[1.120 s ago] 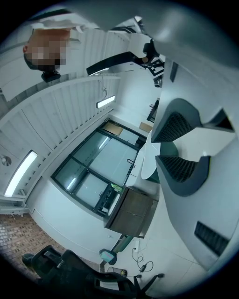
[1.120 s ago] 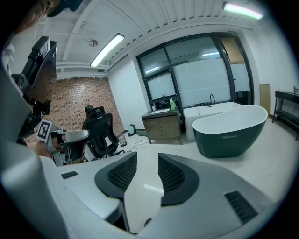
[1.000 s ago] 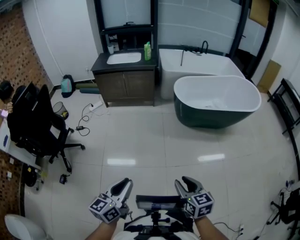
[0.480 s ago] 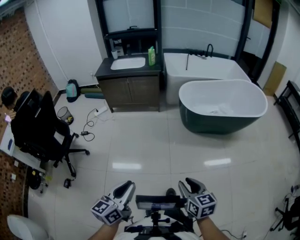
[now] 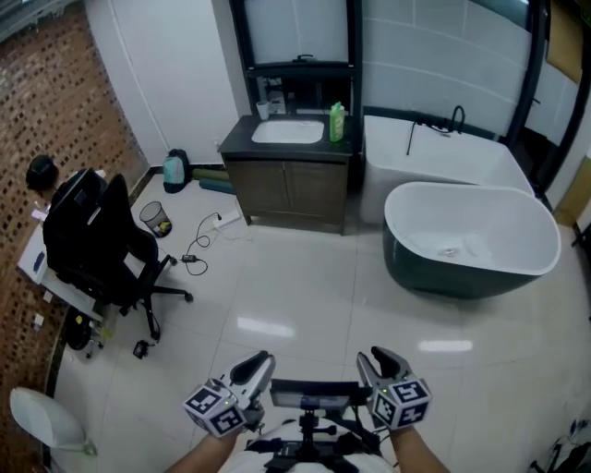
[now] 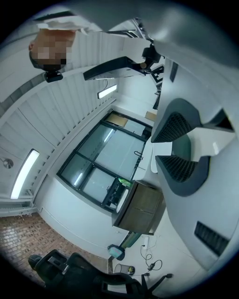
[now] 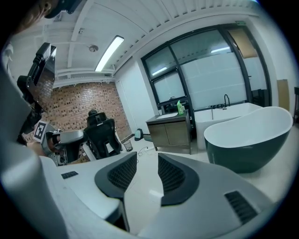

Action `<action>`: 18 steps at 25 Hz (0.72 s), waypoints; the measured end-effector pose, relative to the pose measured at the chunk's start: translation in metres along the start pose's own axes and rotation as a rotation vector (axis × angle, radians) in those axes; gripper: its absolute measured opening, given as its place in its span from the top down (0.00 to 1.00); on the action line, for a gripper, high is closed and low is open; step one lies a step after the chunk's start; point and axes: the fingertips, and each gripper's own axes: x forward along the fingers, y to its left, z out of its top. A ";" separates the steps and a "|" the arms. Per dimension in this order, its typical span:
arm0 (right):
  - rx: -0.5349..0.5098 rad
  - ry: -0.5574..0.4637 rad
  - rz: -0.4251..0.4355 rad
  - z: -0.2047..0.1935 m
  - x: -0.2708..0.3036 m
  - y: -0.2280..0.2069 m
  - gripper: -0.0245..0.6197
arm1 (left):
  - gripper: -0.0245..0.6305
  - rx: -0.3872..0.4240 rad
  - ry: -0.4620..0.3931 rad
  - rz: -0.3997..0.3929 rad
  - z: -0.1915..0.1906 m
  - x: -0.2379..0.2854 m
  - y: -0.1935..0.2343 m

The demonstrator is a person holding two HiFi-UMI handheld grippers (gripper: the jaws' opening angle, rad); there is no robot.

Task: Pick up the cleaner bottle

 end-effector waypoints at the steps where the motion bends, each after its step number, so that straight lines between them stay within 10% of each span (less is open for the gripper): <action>1: -0.002 0.002 0.003 0.004 0.003 -0.008 0.74 | 0.85 0.001 -0.003 0.004 0.002 0.008 0.000; 18: 0.023 0.040 0.056 0.028 0.042 -0.078 0.74 | 0.85 0.007 0.012 0.067 0.012 0.092 0.010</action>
